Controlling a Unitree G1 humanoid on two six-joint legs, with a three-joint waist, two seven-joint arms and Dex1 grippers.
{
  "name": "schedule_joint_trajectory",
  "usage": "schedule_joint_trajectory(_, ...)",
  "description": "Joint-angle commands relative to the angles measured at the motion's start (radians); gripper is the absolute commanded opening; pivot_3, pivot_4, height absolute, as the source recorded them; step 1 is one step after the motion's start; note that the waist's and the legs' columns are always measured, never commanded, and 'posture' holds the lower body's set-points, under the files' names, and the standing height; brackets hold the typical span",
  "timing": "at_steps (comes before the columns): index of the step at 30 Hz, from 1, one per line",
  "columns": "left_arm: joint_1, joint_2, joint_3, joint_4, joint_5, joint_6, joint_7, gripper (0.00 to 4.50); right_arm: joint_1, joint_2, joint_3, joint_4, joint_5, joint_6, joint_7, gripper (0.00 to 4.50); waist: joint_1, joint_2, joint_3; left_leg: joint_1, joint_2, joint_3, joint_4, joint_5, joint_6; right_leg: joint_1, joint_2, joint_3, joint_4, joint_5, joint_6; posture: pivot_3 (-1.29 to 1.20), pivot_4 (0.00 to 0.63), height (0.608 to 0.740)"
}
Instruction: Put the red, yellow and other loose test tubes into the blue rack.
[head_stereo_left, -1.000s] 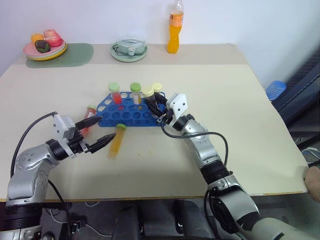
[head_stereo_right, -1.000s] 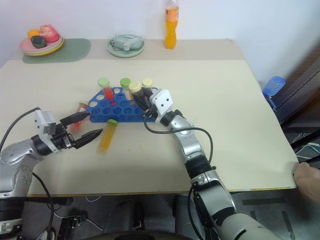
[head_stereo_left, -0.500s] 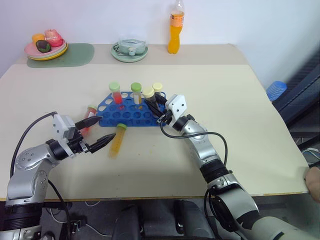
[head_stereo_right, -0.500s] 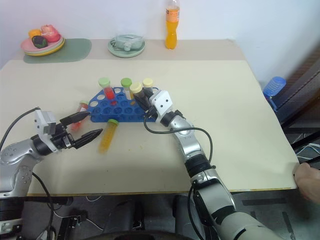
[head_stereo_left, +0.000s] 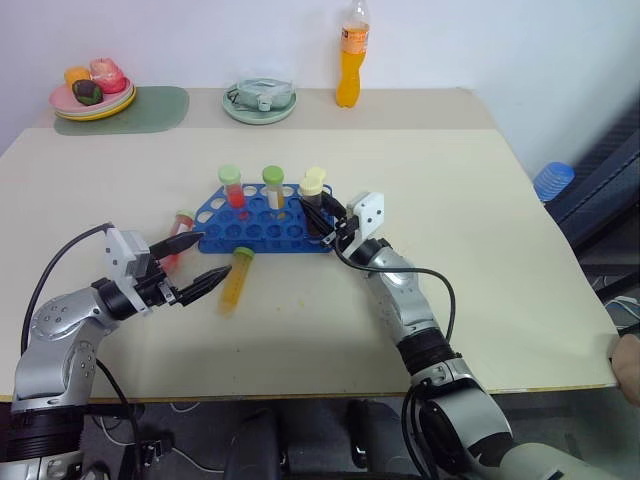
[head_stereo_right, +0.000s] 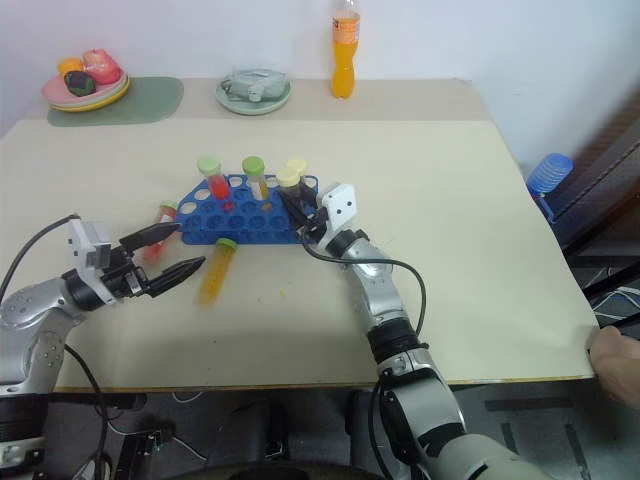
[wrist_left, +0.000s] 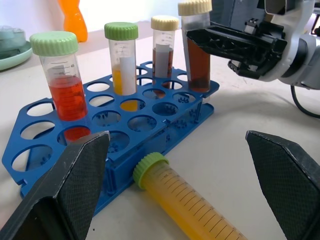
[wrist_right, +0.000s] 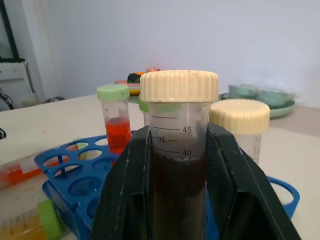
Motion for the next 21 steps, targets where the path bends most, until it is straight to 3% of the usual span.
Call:
schedule_joint_trajectory(1,-0.015,0.004,0.016,-0.036,-0.020,0.003,0.007,4.50,0.031,-0.005,-0.003,-0.037,0.011,-0.014,0.029,0.81,0.000,0.000,0.000,0.000,0.000,0.000,0.000,0.000,0.000,0.000,0.000,0.000,0.000,0.000,0.000,0.00,0.150,0.740)
schedule_joint_trajectory(3,-0.016,0.003,0.014,-0.037,-0.023,0.006,0.008,4.50,0.039,-0.017,0.001,-0.034,-0.013,-0.043,0.024,1.84,0.000,0.000,0.000,0.000,0.000,0.000,0.000,0.000,0.000,0.000,0.000,0.000,0.000,0.000,0.000,0.00,0.150,0.740)
schedule_joint_trajectory(4,-0.016,0.002,0.014,-0.039,-0.025,0.009,0.009,4.50,0.044,-0.028,0.008,-0.037,-0.044,-0.069,0.007,2.08,0.000,0.000,0.000,0.000,0.000,0.000,0.000,0.000,0.000,0.000,0.000,0.000,0.000,0.000,0.000,0.00,0.150,0.740)
schedule_joint_trajectory(6,-0.013,0.001,0.018,-0.043,-0.036,0.023,0.014,4.50,0.053,-0.048,0.020,-0.045,-0.100,-0.107,-0.024,3.05,0.000,0.000,0.000,0.000,0.000,0.000,0.000,0.000,0.000,0.000,0.000,0.000,0.000,0.000,0.000,0.00,0.150,0.740)
schedule_joint_trajectory(14,0.041,0.013,0.058,-0.132,-0.106,0.149,0.085,4.50,0.126,-0.170,0.046,-0.219,-0.138,-0.034,0.017,3.05,-0.001,0.000,0.000,0.000,0.000,0.000,0.000,0.000,0.000,0.000,0.000,0.000,0.000,0.000,0.000,0.00,0.150,0.740)
schedule_joint_trajectory(18,0.099,0.021,0.094,-0.238,-0.078,0.279,0.268,4.50,0.192,-0.267,0.042,-0.386,-0.084,0.084,0.098,3.05,0.001,0.000,0.000,0.000,0.000,-0.001,0.000,0.000,0.000,0.000,0.000,0.000,0.000,0.000,0.000,0.00,0.150,0.740)
schedule_joint_trajectory(21,0.165,0.062,0.134,-0.397,-0.026,0.470,0.472,4.50,0.290,-0.421,0.014,-0.593,0.022,0.245,0.232,3.05,0.005,0.000,0.000,0.000,0.000,-0.002,0.000,0.000,0.000,0.000,0.000,0.000,-0.003,0.000,0.000,0.00,0.150,0.740)
